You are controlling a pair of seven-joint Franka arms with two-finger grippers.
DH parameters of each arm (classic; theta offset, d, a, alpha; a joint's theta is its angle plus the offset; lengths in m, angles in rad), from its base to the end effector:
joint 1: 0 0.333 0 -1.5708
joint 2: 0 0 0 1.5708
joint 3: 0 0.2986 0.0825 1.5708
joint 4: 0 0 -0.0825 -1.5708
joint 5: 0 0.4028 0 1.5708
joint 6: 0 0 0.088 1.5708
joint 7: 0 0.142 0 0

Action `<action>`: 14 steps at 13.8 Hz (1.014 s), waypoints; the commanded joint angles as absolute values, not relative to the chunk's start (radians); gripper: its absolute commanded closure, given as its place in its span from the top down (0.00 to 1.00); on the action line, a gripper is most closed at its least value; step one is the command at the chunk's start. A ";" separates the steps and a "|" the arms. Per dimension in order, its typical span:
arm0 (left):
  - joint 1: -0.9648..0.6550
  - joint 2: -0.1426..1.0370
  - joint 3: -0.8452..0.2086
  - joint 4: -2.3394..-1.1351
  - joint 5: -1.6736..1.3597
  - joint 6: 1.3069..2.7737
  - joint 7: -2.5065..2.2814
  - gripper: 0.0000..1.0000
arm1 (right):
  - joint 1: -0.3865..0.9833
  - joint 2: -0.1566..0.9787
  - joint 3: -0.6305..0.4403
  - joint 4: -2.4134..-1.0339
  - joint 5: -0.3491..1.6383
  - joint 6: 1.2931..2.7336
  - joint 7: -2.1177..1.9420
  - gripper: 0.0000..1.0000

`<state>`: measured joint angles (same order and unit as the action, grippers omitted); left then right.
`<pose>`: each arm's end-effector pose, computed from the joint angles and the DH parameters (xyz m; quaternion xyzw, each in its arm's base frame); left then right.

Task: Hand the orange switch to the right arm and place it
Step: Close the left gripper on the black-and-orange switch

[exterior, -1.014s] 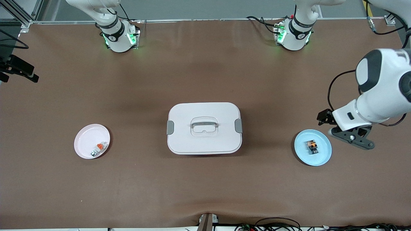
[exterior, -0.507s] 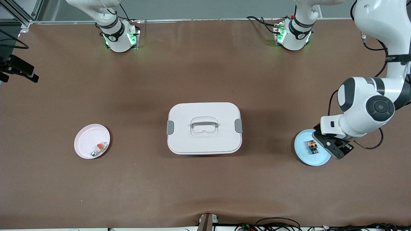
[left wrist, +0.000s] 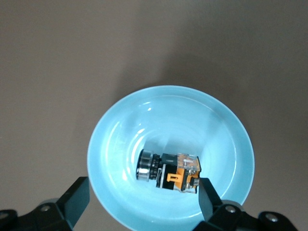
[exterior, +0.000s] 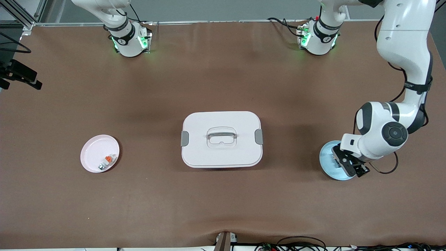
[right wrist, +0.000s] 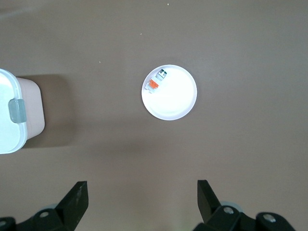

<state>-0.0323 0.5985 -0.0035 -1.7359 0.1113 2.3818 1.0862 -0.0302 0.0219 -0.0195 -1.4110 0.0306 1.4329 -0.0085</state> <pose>0.6789 -0.0204 0.1767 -0.8244 0.5642 -0.0013 0.0450 0.5642 -0.0233 0.6249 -0.9997 0.0185 -0.0004 0.0149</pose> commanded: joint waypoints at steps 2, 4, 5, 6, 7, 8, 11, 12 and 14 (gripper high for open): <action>-0.021 0.603 -0.005 -1.735 0.127 2.387 1.156 1.00 | -0.035 0.012 -0.014 -1.411 0.028 1.425 -0.011 1.00; -0.021 0.614 -0.006 -1.735 0.126 2.387 1.186 1.00 | -0.035 0.012 -0.014 -1.411 0.028 1.425 -0.011 1.00; -0.021 0.614 -0.005 -1.739 0.127 2.384 1.192 1.00 | -0.035 0.012 -0.014 -1.411 0.028 1.425 -0.011 1.00; -0.020 0.614 -0.005 -1.744 0.126 2.384 1.212 1.00 | -0.035 0.012 -0.014 -1.411 0.029 1.425 -0.011 1.00; -0.018 0.615 -0.005 -1.746 0.127 2.384 1.230 1.00 | -0.035 0.011 -0.014 -1.411 0.029 1.425 -0.011 1.00; -0.015 0.615 -0.005 -1.752 0.127 2.384 1.236 1.00 | -0.035 0.011 -0.014 -1.411 0.029 1.425 -0.011 1.00; -0.015 0.617 -0.005 -1.767 0.127 2.384 1.246 1.00 | -0.035 0.012 -0.014 -1.411 0.028 1.425 -0.011 1.00; -0.015 0.620 -0.006 -1.770 0.127 2.385 1.246 1.00 | -0.035 0.011 -0.014 -1.411 0.028 1.425 -0.011 1.00; -0.015 0.627 -0.006 -1.770 0.127 2.387 1.246 1.00 | -0.035 0.012 -0.014 -1.411 0.028 1.425 -0.011 1.00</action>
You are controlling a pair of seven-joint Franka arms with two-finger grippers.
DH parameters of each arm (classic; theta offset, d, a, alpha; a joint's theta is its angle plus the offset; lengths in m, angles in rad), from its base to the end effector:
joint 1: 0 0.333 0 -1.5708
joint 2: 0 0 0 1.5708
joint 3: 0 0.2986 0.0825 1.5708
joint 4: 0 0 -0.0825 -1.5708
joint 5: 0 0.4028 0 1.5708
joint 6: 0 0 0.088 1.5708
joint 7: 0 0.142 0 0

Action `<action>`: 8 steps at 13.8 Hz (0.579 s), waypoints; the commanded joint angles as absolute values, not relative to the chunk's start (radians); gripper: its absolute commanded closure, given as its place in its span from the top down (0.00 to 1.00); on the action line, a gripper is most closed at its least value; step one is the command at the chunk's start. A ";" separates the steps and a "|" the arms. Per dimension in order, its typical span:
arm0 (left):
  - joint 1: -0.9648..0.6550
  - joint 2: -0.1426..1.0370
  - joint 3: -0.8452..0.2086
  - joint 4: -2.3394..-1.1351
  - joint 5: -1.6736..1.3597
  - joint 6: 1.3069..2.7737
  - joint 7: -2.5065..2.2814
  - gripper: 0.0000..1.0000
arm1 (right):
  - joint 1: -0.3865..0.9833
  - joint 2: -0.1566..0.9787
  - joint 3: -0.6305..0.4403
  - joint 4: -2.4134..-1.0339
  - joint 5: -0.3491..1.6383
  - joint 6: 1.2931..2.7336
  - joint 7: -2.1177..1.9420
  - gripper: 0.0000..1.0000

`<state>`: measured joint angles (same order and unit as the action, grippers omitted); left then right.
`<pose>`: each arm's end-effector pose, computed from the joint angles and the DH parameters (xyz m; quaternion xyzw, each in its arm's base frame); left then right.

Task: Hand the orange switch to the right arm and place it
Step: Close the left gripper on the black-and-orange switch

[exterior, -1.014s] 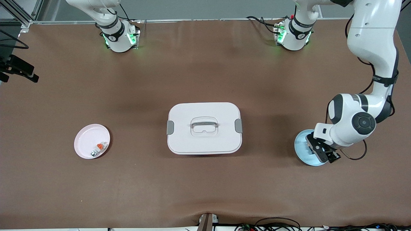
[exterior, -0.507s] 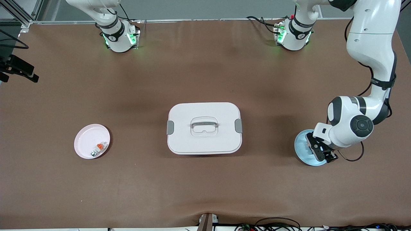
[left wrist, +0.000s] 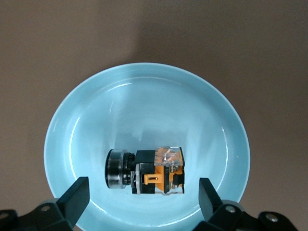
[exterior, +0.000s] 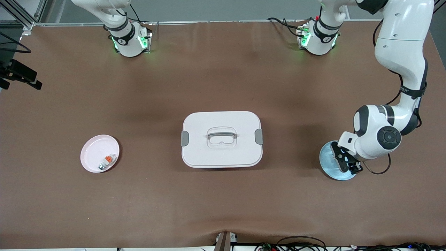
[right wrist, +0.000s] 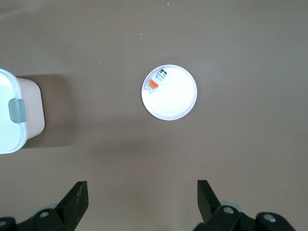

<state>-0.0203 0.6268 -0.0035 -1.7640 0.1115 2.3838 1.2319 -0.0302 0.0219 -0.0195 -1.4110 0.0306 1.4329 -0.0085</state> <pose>0.6641 -0.0120 0.1457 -0.7844 0.6191 0.0239 0.0286 0.5642 -0.0233 0.6249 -0.9997 0.0185 -0.0004 0.0149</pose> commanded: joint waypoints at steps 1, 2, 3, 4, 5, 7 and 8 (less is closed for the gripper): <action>-0.014 0.633 -0.006 -1.770 0.127 2.388 1.246 1.00 | -0.035 0.012 -0.014 -1.411 0.028 1.425 -0.011 1.00; -0.015 0.635 -0.005 -1.769 0.127 2.393 1.246 1.00 | -0.035 0.012 -0.014 -1.411 0.028 1.425 -0.012 1.00; -0.017 0.641 -0.005 -1.769 0.129 2.404 1.247 1.00 | -0.035 0.012 -0.014 -1.411 0.028 1.425 -0.012 1.00; -0.017 0.649 -0.005 -1.767 0.130 2.411 1.250 1.00 | -0.035 0.012 -0.014 -1.411 0.028 1.425 -0.011 1.00; -0.017 0.652 -0.005 -1.767 0.130 2.425 1.252 1.00 | -0.035 0.012 -0.014 -1.411 0.028 1.425 -0.012 1.00; -0.017 0.663 -0.006 -1.766 0.130 2.434 1.252 1.00 | -0.035 0.012 -0.014 -1.411 0.028 1.425 -0.012 1.00; -0.017 0.663 -0.006 -1.766 0.130 2.439 1.252 1.00 | -0.035 0.012 -0.014 -1.411 0.028 1.425 -0.012 1.00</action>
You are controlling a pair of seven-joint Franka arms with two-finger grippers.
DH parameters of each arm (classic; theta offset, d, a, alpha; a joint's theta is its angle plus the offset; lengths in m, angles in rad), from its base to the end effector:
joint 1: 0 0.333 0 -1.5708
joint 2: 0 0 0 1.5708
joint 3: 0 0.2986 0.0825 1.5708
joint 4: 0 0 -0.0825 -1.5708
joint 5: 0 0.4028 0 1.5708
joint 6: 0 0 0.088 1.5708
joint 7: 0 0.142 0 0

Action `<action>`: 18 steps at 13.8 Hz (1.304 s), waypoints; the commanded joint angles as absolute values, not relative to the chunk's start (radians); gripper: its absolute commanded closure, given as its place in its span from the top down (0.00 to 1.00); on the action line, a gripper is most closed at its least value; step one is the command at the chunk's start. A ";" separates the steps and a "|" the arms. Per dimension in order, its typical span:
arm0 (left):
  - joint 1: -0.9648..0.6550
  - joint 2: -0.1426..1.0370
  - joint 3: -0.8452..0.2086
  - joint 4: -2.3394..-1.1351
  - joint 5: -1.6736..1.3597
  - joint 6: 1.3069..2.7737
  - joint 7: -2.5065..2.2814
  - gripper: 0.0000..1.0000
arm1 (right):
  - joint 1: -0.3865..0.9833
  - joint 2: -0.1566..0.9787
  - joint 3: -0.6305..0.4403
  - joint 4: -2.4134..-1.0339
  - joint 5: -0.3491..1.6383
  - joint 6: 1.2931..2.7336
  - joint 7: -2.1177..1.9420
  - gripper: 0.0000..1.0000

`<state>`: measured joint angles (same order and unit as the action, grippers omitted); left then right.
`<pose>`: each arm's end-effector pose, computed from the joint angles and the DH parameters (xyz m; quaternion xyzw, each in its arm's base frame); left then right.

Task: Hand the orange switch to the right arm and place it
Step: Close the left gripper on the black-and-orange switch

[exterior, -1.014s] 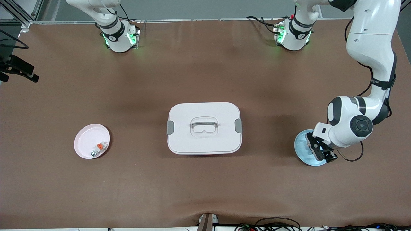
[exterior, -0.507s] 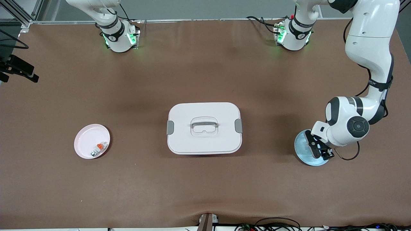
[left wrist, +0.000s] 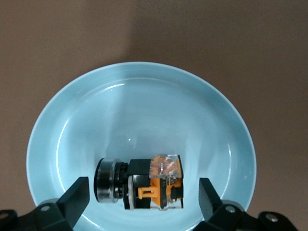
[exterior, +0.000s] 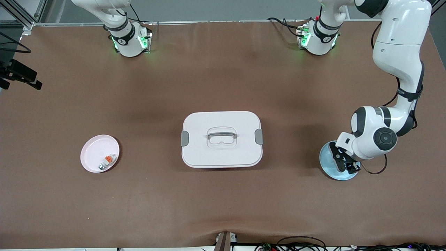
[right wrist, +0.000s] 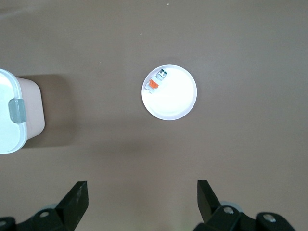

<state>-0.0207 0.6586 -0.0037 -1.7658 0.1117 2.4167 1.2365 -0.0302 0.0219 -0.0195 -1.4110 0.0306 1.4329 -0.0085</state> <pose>0.6618 -0.0130 0.1267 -0.7820 0.6222 0.0235 0.0272 0.5642 -0.0233 0.6249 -0.9997 0.0185 -0.0004 0.0149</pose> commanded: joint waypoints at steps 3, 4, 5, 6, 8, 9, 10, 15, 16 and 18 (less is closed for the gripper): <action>-0.023 0.663 -0.006 -1.766 0.130 2.441 1.252 1.00 | -0.035 0.012 -0.014 -1.411 0.028 1.425 -0.012 1.00; -0.026 0.663 -0.005 -1.766 0.130 2.441 1.252 0.80 | -0.035 0.012 -0.014 -1.411 0.028 1.425 -0.012 1.00; -0.026 0.663 -0.006 -1.766 0.130 2.441 1.252 0.53 | -0.035 0.012 -0.014 -1.411 0.028 1.425 -0.012 1.00; -0.026 0.661 -0.006 -1.764 0.130 2.441 1.252 0.20 | -0.035 0.012 -0.014 -1.411 0.028 1.425 -0.011 1.00; -0.018 0.649 -0.009 -1.763 0.130 2.441 1.261 0.00 | -0.035 0.012 -0.014 -1.411 0.028 1.425 -0.012 1.00; -0.021 0.635 -0.018 -1.758 0.129 2.441 1.275 0.00 | -0.035 0.012 -0.014 -1.411 0.028 1.425 -0.011 1.00; -0.023 0.614 -0.029 -1.756 0.127 2.441 1.267 0.00 | -0.035 0.012 -0.014 -1.411 0.028 1.425 -0.011 1.00; -0.017 0.529 -0.115 -1.720 0.085 2.425 1.255 0.00 | -0.035 0.012 -0.014 -1.411 0.028 1.425 -0.012 1.00; -0.018 0.508 -0.127 -1.714 0.025 2.399 1.253 0.00 | -0.035 0.012 -0.014 -1.411 0.028 1.425 -0.011 1.00; -0.018 0.470 -0.150 -1.692 -0.061 2.330 1.255 0.00 | -0.035 0.012 -0.014 -1.411 0.028 1.427 -0.012 1.00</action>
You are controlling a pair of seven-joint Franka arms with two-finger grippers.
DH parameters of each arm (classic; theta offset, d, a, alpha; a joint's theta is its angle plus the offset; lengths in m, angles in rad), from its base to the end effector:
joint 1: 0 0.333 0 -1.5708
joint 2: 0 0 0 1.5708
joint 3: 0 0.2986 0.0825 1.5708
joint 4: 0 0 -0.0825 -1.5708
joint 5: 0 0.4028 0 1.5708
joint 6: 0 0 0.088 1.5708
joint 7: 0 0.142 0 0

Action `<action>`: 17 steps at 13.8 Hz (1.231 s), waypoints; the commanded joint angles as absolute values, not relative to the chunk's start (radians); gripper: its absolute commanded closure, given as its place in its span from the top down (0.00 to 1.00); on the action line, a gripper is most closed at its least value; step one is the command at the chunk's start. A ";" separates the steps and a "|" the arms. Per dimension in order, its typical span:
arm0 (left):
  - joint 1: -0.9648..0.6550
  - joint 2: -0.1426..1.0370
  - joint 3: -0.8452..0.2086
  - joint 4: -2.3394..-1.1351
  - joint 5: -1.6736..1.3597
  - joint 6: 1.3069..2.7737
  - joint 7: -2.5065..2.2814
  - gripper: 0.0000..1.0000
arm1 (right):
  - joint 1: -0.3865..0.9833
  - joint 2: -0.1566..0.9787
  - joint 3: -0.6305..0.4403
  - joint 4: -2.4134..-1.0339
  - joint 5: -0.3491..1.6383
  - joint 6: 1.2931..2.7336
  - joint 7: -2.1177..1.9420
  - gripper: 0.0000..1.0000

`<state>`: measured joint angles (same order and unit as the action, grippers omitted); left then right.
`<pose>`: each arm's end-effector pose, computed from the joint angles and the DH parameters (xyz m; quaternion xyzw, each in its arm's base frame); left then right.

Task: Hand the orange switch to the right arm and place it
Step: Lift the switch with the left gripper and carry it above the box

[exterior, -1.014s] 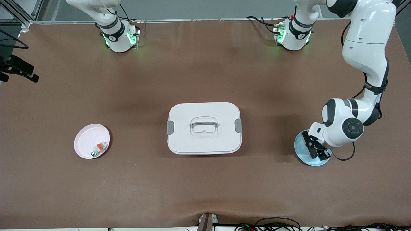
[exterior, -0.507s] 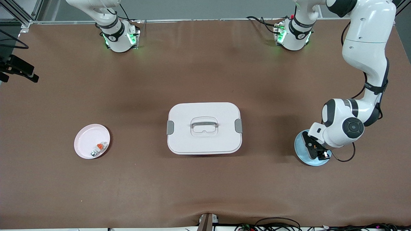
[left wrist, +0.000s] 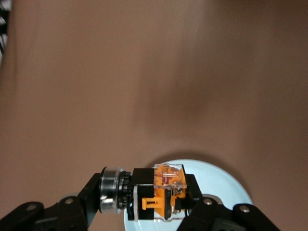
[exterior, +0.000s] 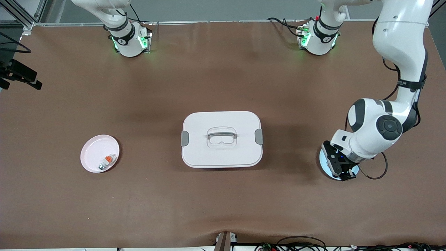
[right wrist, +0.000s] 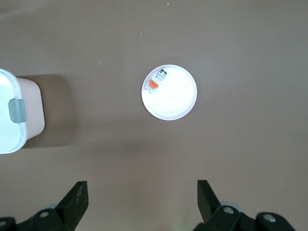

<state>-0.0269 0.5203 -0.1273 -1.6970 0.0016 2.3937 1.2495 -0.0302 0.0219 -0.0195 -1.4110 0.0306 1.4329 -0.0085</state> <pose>0.6958 -0.1014 0.2525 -0.7670 0.6346 -0.0926 0.0212 0.5642 -0.0233 0.6249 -0.9997 0.0185 -0.0004 0.0149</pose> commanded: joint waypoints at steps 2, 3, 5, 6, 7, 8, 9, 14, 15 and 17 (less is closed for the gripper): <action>-0.021 0.436 -0.189 -1.660 -0.069 2.240 1.221 0.00 | -0.035 0.012 -0.014 -1.411 0.028 1.425 -0.012 1.00; -0.020 0.422 -0.210 -1.637 -0.069 2.199 1.177 0.00 | -0.035 0.012 -0.014 -1.411 0.028 1.425 -0.011 1.00; -0.018 0.416 -0.262 -1.573 -0.087 2.084 1.085 0.00 | -0.035 0.012 -0.014 -1.411 0.029 1.430 -0.009 1.00; -0.021 0.416 -0.284 -1.537 -0.103 2.038 1.037 0.00 | -0.035 0.012 -0.015 -1.411 0.029 1.428 -0.009 1.00; -0.025 0.416 -0.310 -1.504 -0.106 2.017 1.001 0.00 | -0.038 0.012 -0.017 -1.411 0.028 1.427 -0.018 1.00; -0.025 0.416 -0.346 -1.474 -0.106 2.010 0.959 0.00 | -0.043 0.014 -0.020 -1.411 0.028 1.428 -0.021 1.00; -0.025 0.413 -0.391 -1.457 -0.103 2.006 0.904 0.00 | -0.044 0.014 -0.023 -1.411 0.028 1.430 -0.020 1.00; -0.035 0.361 -0.570 -1.434 -0.086 2.008 0.652 0.00 | -0.041 0.018 -0.023 -1.410 0.038 1.437 -0.018 1.00; -0.034 0.356 -0.571 -1.433 -0.089 2.008 0.637 0.00 | -0.038 0.018 -0.021 -1.410 0.040 1.437 -0.018 1.00; -0.038 0.354 -0.601 -1.395 -0.101 2.008 0.631 0.00 | -0.038 0.018 -0.018 -1.410 0.044 1.434 -0.018 1.00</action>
